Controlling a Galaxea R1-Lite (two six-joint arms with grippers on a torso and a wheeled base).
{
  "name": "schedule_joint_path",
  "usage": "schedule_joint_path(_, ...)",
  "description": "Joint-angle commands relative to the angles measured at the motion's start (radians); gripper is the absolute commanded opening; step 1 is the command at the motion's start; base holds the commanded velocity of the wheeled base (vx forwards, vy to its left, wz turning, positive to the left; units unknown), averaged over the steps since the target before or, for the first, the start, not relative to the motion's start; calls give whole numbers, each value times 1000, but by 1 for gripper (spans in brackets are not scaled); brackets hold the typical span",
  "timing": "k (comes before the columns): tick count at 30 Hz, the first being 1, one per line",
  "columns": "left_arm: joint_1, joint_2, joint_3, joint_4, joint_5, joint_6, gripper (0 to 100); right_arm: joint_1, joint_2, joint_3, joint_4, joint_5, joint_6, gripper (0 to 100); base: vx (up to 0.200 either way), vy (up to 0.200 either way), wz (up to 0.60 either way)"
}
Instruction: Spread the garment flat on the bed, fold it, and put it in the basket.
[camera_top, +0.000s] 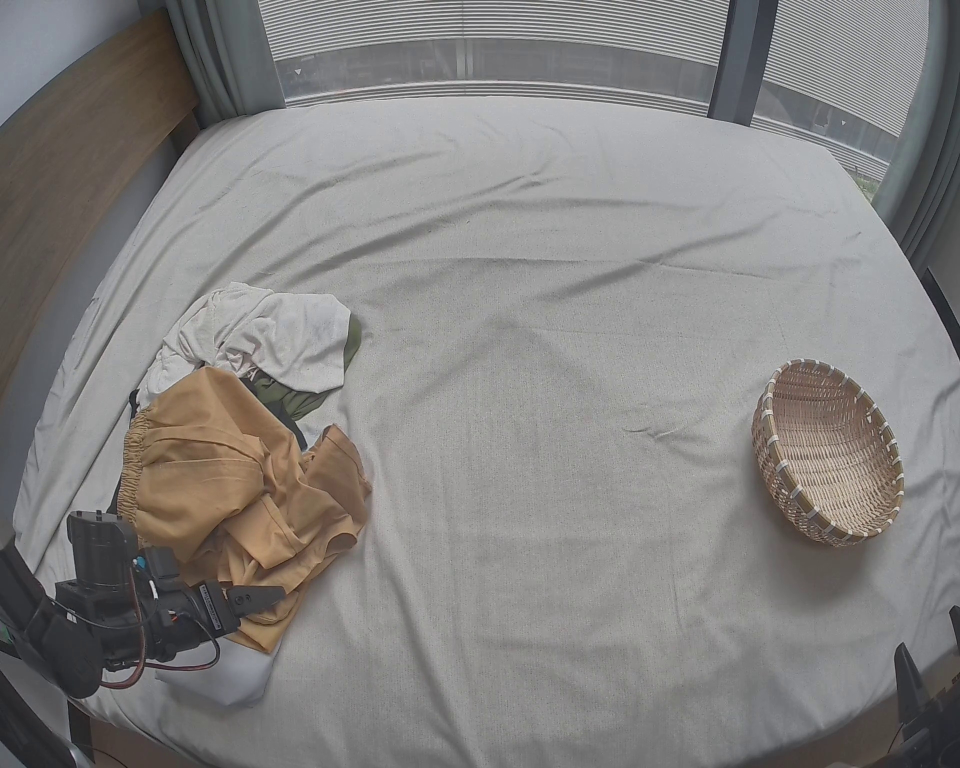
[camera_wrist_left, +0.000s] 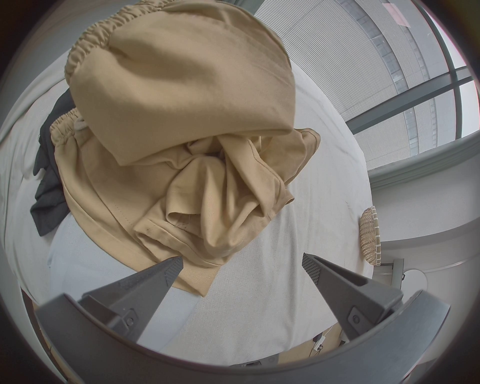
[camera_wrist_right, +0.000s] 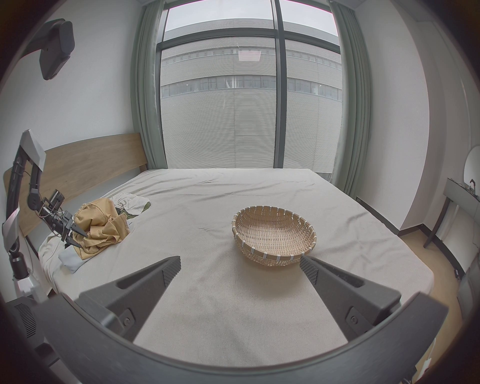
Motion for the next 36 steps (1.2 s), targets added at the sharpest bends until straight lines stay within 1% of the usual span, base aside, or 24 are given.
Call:
schedule_joint_path(1, 0, 93, 17, -45, 0, 0, 100, -1, -16, 18, 0, 1, 0, 100, 0, 0, 0)
schedule_joint_path(3, 0, 102, 17, -59, 0, 0, 100, 0, -16, 18, 0, 1, 0, 100, 0, 0, 0)
schedule_joint_path(6, -2, 139, 14, -119, 16, -4, 100, 0, -16, 18, 0, -1, 0, 100, 0, 0, 0)
schedule_joint_path(8, -2, 139, 14, -122, 17, -4, 100, 0, -16, 18, 0, -1, 0, 100, 0, 0, 0)
schedule_joint_path(9, -9, 165, 15, -165, 36, -9, 100, 0, -16, 18, 0, 1, 0, 100, 0, 0, 0)
schedule_joint_path(13, -11, 193, 20, -246, 40, -18, 100, 0, -16, 18, 0, -1, 0, 100, 0, 0, 0)
schedule_joint_path(20, -14, 228, 23, -330, 51, -43, 100, 0, -16, 18, 0, 1, 0, 100, 0, 0, 0)
schedule_joint_path(21, -15, 251, 26, -357, 57, -43, 0, 0, -16, 18, 0, 1, 0, 100, 0, 0, 0)
schedule_joint_path(26, -23, 306, 33, -403, 57, -43, 0, 0, -16, 18, 0, 1, 0, 100, 0, 0, 0)
schedule_joint_path(30, -43, 361, 57, -476, 54, -58, 0, 0, -16, 18, -2, 1, 0, 100, 0, 0, 0)
schedule_joint_path(33, -92, 395, 76, -568, 59, -98, 0, 0, -16, 18, -2, 1, 0, 100, 0, 0, 0)
schedule_joint_path(34, -92, 395, 76, -568, 59, -98, 0, 0, -16, 18, -2, 1, 0, 100, 0, 0, 0)
schedule_joint_path(36, -140, 390, 72, -582, 92, -124, 0, 0, -16, 18, -2, 1, 0, 100, 0, 0, 0)
